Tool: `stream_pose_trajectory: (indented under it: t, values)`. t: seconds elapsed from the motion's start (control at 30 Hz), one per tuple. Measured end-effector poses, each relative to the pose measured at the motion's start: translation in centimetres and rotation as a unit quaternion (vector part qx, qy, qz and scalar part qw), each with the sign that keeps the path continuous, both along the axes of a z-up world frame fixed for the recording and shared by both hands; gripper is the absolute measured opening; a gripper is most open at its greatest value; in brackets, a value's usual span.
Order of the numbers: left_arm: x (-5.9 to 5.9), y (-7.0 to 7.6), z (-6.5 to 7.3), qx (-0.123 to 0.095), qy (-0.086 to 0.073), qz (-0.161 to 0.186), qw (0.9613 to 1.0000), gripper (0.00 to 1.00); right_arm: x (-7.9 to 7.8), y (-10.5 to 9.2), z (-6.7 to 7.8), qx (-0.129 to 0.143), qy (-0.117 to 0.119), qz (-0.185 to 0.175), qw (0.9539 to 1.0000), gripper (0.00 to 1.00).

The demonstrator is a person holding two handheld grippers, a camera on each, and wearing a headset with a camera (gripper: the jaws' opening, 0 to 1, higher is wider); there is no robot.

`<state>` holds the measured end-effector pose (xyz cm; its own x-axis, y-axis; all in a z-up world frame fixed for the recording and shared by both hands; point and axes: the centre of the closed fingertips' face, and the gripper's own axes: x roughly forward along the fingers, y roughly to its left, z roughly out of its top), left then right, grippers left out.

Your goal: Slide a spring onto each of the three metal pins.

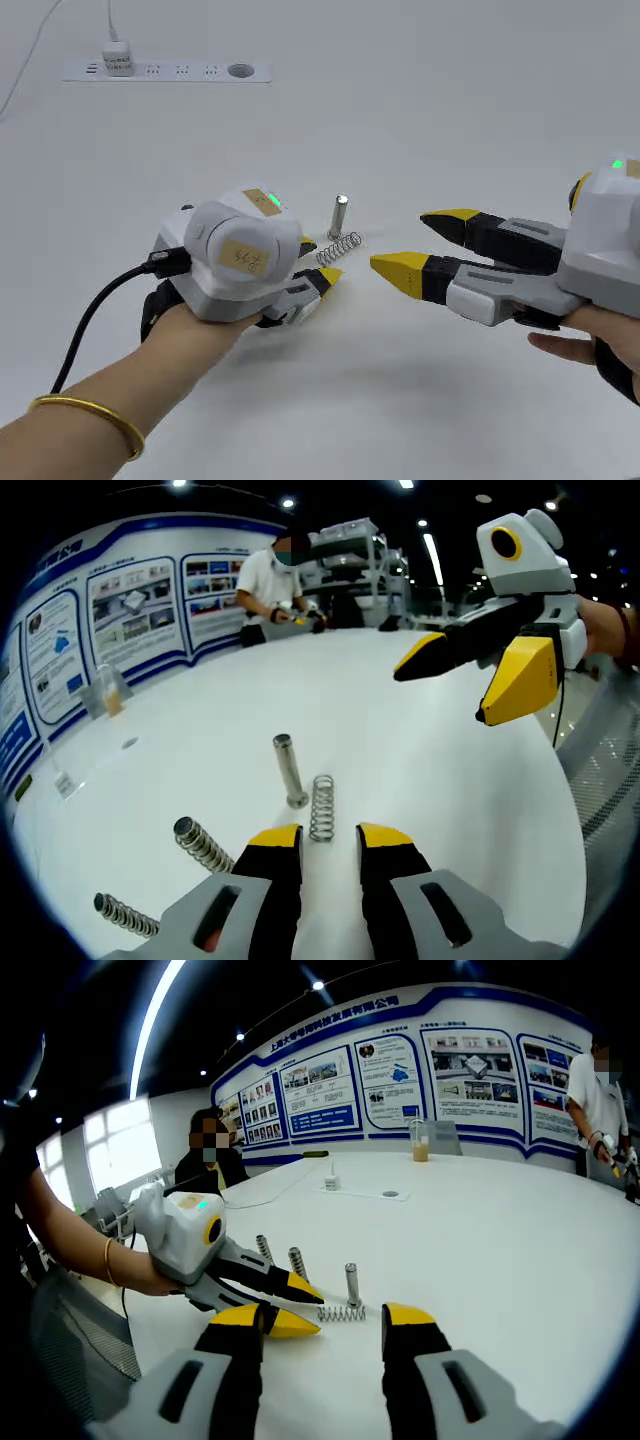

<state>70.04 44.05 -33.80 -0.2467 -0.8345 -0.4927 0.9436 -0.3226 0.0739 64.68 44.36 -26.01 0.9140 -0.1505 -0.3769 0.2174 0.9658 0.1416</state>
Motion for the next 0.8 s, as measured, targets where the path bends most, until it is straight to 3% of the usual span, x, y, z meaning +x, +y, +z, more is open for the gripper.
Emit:
stream_pose_trajectory:
  t: [0.27,0.4,0.8]
  values:
    - [0.22,-0.45,-0.77,0.011,-0.007,0.001,0.9999,0.18,-0.21,0.09,-0.17,0.008,0.0,-0.004,1.0,0.47]
    - [0.29,-0.67,-0.54,0.008,0.0,0.004,1.0,0.16,-0.33,0.17,-0.32,0.009,0.003,-0.005,0.9999,0.47]
    - [-0.12,-0.63,-0.71,0.014,-0.003,-0.007,0.9999,0.1,-0.4,0.39,-0.45,0.017,0.008,-0.009,0.9998,0.46]
